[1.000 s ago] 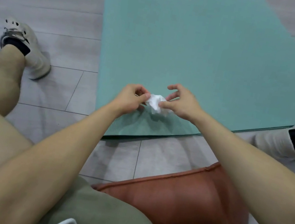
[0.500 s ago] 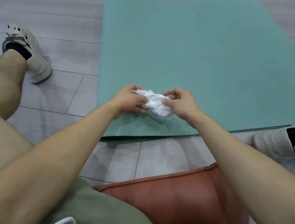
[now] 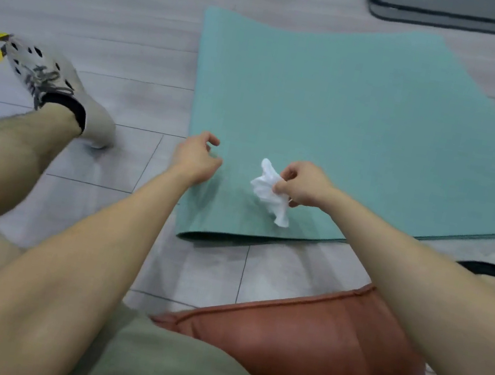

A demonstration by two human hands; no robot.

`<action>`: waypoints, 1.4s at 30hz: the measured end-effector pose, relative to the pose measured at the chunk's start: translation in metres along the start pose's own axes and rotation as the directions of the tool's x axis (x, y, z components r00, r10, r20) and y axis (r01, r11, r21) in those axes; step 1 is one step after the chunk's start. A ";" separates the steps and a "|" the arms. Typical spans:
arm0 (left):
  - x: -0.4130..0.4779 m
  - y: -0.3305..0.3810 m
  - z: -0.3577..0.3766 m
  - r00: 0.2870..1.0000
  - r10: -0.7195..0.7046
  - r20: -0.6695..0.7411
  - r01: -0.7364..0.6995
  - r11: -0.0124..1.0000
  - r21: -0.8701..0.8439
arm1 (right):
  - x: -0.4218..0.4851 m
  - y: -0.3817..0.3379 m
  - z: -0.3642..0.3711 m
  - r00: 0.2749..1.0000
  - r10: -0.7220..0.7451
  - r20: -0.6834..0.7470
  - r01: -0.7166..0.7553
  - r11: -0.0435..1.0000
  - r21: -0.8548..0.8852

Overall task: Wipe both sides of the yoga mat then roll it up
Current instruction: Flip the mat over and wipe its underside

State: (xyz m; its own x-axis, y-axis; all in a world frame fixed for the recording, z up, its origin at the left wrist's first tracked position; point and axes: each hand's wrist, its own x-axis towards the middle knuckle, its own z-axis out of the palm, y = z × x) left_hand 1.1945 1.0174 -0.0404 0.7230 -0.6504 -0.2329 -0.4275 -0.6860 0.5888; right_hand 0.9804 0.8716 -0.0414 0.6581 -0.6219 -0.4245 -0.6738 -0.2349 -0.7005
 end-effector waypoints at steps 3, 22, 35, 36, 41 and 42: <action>0.013 -0.038 -0.016 0.996 -0.075 0.045 0.067 0.984 0.164 | 0.021 -0.012 0.003 0.997 -0.054 -0.050 0.041 0.974 -0.222; 0.052 -0.085 0.002 0.997 0.012 0.071 -0.017 0.998 0.066 | 0.043 0.027 0.102 0.724 -0.662 0.196 0.687 0.662 -0.301; 0.043 -0.089 0.005 0.984 -0.055 0.172 0.038 0.994 0.099 | 0.003 0.028 0.100 0.806 -0.545 0.232 0.592 0.744 -0.309; 0.042 -0.088 0.005 0.984 -0.055 0.167 0.040 0.995 0.096 | 0.012 0.035 0.085 0.861 -0.487 0.149 0.505 0.781 -0.368; 0.023 -0.081 -0.001 0.985 -0.057 0.163 0.051 0.998 0.036 | 0.043 0.042 0.047 0.890 -0.026 -0.454 -0.131 0.941 -0.311; 0.019 -0.078 -0.002 0.981 -0.075 0.181 0.070 0.997 0.030 | 0.035 0.030 0.065 0.904 -0.036 -0.425 -0.089 0.958 -0.272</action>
State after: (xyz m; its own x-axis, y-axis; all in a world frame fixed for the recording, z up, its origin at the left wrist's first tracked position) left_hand 1.2429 1.0599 -0.0891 0.6426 -0.6458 -0.4124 -0.3920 -0.7395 0.5472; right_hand 1.0050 0.8909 -0.1150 0.4768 -0.8715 -0.1146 -0.7958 -0.3726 -0.4774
